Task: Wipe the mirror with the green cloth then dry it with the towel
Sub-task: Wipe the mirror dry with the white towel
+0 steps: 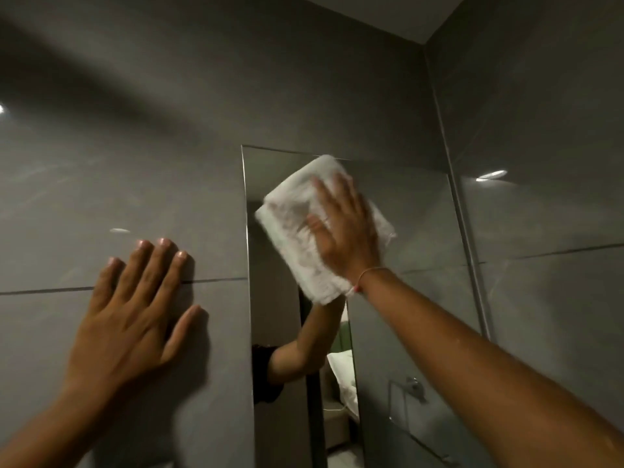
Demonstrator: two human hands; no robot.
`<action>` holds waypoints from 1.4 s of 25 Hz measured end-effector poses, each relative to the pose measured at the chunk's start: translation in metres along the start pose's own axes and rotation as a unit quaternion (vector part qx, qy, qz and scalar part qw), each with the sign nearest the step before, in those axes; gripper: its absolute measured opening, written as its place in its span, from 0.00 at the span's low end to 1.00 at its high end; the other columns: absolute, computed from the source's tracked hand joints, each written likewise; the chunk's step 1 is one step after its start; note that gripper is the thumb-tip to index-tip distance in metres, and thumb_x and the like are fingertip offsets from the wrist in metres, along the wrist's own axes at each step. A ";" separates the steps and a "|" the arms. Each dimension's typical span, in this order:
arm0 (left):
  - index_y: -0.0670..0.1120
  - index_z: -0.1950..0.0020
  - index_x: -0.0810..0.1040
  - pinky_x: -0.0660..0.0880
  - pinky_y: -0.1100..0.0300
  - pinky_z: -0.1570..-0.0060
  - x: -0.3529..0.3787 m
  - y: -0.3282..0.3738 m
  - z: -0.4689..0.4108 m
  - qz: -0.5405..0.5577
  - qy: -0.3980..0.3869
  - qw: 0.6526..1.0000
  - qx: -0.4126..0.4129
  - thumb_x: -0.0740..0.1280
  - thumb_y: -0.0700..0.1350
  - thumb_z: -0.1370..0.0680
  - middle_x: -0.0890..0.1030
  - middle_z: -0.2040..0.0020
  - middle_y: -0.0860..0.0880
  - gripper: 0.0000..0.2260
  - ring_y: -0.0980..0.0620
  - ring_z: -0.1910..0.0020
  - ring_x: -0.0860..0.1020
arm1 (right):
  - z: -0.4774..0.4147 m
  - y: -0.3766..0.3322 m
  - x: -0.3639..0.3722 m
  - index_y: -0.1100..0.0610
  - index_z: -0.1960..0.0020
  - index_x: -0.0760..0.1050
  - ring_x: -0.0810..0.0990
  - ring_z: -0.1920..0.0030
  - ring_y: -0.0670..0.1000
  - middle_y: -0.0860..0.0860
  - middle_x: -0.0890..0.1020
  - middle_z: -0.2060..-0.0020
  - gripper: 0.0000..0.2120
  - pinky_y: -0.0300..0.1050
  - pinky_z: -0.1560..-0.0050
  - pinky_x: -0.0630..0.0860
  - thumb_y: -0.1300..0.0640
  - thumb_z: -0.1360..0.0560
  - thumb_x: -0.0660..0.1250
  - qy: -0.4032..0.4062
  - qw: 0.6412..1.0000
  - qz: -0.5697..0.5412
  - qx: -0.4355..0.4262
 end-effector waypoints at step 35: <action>0.52 0.13 0.46 0.52 0.32 0.17 0.070 -0.022 -0.005 0.066 0.052 0.996 0.006 0.53 0.68 0.23 0.43 0.11 0.48 0.42 0.43 0.12 0.42 | 0.401 0.065 -0.013 0.43 0.23 0.53 0.56 0.20 0.62 0.59 0.59 0.21 0.30 0.59 0.22 0.53 0.38 0.23 0.52 0.010 0.920 -0.031 0.391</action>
Point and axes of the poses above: each hand's wrist, its own z-axis away from the middle knuckle, its own x-axis out of the palm, y = z × x, the point moved 4 cm from there along -z, towards the middle knuckle
